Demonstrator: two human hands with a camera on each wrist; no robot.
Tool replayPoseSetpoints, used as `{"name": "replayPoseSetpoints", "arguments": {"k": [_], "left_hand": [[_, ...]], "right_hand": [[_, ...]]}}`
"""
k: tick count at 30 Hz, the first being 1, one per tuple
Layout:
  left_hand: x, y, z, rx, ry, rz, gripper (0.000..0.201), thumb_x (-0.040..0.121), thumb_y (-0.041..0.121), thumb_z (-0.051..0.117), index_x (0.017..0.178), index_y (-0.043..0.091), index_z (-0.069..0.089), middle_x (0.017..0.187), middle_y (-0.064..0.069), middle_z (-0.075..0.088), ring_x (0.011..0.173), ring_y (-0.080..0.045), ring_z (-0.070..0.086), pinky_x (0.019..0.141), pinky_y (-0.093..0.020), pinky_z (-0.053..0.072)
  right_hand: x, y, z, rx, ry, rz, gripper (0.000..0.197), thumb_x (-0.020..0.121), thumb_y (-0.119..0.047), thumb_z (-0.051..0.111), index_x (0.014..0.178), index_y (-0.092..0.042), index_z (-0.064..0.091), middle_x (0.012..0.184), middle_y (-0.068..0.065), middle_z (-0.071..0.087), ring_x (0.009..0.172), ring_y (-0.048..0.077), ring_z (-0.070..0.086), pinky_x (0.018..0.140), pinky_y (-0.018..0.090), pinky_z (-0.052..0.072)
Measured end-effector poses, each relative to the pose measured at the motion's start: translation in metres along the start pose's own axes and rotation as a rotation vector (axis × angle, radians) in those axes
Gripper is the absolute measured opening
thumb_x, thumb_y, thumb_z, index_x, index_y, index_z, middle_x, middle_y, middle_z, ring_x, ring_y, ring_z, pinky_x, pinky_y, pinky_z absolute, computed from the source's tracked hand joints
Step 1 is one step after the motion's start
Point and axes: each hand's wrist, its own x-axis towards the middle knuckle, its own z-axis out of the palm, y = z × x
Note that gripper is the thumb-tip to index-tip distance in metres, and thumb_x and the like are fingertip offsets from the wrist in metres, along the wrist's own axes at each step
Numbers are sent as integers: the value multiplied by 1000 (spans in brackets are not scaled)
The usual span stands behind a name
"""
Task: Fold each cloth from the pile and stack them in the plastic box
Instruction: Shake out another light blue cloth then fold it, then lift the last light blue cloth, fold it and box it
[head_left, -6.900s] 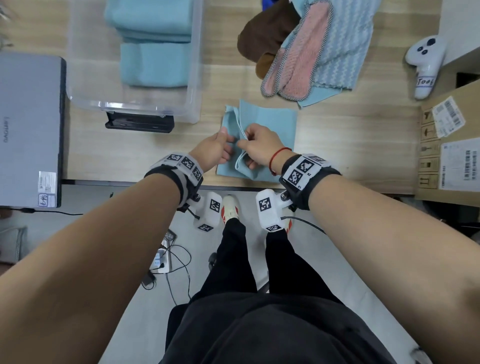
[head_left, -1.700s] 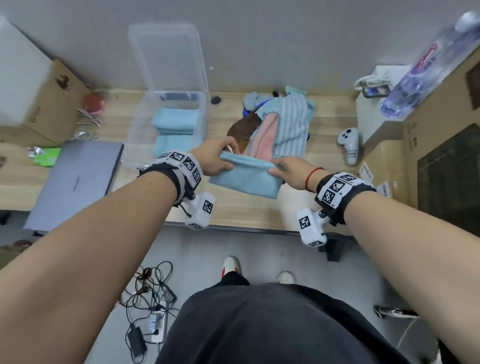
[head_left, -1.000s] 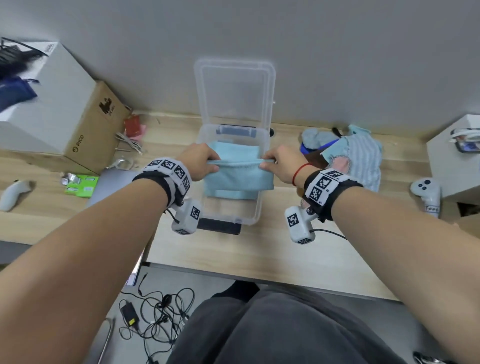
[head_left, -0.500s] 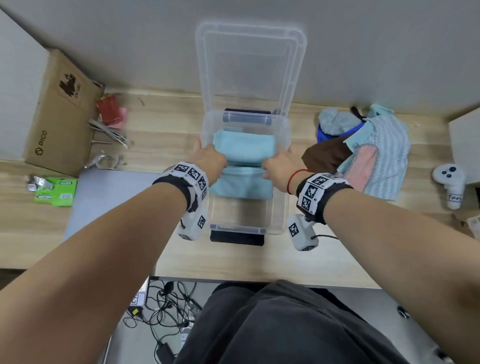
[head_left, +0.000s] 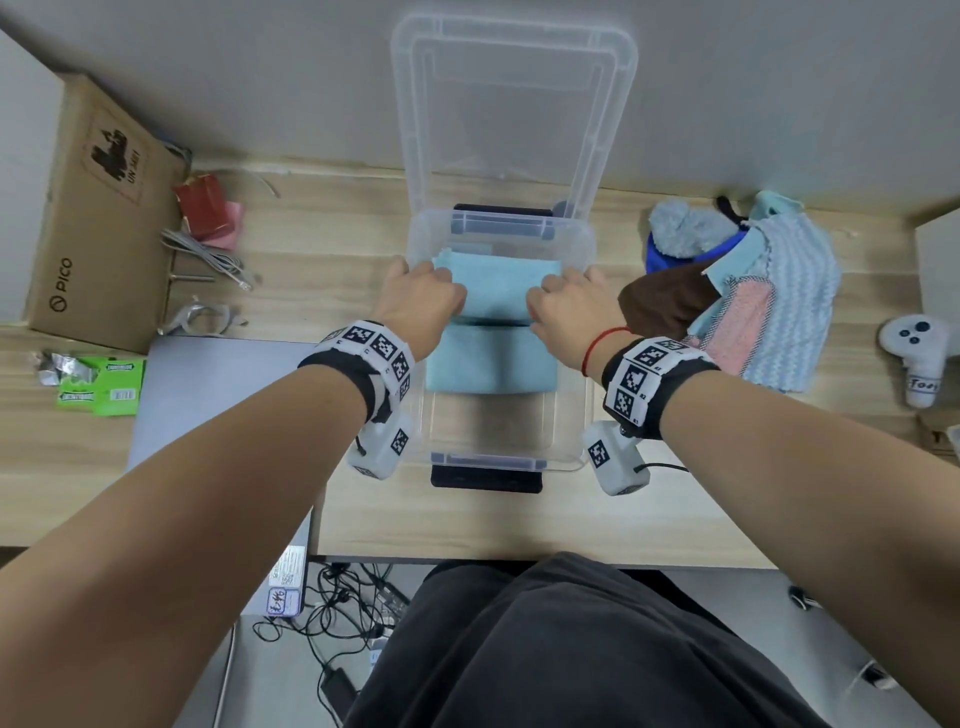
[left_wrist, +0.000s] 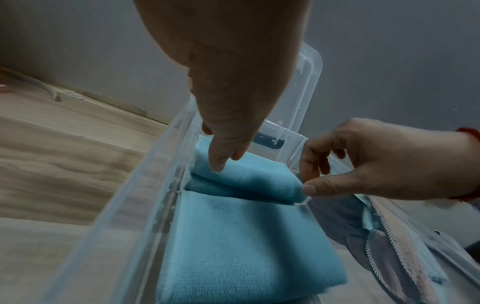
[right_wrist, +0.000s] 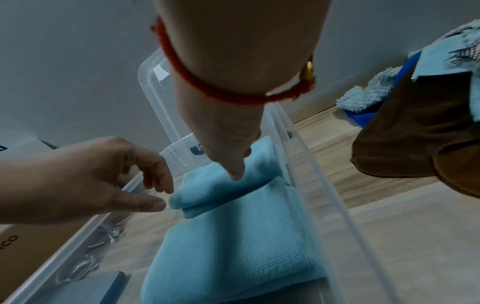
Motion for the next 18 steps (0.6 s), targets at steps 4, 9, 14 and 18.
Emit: {"name": "replayPoseSetpoints", "arguments": {"k": [4,9,14,18], "left_hand": [[-4,9,-3,-134,-169,100,28,82,10,63,95,35,67,103,5,64,92,-22,61,81,-34,50],[-12,25,14,-68,-381,261,26,81,20,74,100,38,72,116,3,54,109,-21,53,87,-37,49],[-9,31,21,130,-412,263,47,83,34,71,128,39,57,127,-1,42,121,-22,37,94,-35,35],[-4,29,17,150,-423,226,44,84,36,70,127,39,58,128,0,44,122,-23,38,95,-36,37]], "right_hand": [[0,-17,2,81,-204,-212,17,91,-35,54,100,-28,66,104,-3,66,102,23,58,80,34,35],[-9,-25,15,-36,-403,-361,27,93,-43,53,118,-39,63,119,-3,57,111,23,55,76,33,35],[-11,-24,20,-98,-403,-324,37,94,-45,53,130,-39,56,124,1,48,116,24,48,83,37,38],[-8,-24,20,-110,-391,-283,34,95,-36,51,129,-39,56,124,0,49,115,24,48,88,37,37]]}}
